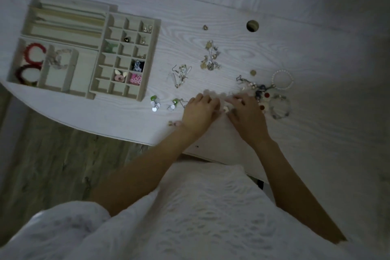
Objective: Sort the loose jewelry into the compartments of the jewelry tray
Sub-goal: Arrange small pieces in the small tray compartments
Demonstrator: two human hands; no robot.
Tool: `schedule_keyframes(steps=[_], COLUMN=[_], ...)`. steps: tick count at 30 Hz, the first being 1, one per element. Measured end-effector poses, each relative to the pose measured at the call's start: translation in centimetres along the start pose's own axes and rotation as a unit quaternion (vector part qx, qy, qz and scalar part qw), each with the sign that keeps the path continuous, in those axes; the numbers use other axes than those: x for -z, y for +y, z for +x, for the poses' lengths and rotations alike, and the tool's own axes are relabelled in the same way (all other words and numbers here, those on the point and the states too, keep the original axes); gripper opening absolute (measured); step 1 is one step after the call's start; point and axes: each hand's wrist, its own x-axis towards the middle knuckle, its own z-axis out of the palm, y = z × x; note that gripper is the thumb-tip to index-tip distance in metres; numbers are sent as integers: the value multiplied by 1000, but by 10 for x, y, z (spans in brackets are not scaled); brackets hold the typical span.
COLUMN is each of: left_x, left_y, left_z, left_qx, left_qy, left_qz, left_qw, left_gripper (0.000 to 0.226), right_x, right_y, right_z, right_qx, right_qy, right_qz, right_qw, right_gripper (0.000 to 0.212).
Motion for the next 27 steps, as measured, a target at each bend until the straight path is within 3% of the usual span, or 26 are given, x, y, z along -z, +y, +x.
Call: schedule_keyframes(steps=[2,4,8,12,16,19,22,27], left_x=[3,12,47,92,116,119,114,96], left_y=[2,4,-13,-52,-108,-141,-166,-189], left_z=[-2,-6,-31,-64,-85,-89,-83,-76], left_qx=[17,33,115,197,280,311,319,277], left_qy=[19,26,33,91,152,163,152,95], left_qz=[15,4,-136,-315,-346,-331,-263,-144], left_qw=[1000,999,983,924,883,876,898,945], left_gripper=[24,17,11,9,18,19,19,19], right_x=[-5,-7,-8,-6,-23,-42,-57,-72], right_y=[-4,-8,-32,-87,-144,-179,-200,-200], right_z=[6,11,28,47,79,101,115,119], right_qx=[69,90,114,55,24,34,105,191], right_qy=[-31,-44,-68,-183,-252,-211,-126,-106], right_qz=[5,28,117,298,369,320,209,72], right_qw=[997,995,984,935,894,923,964,973], right_gripper=[30,25,10,8,8,12,10,6])
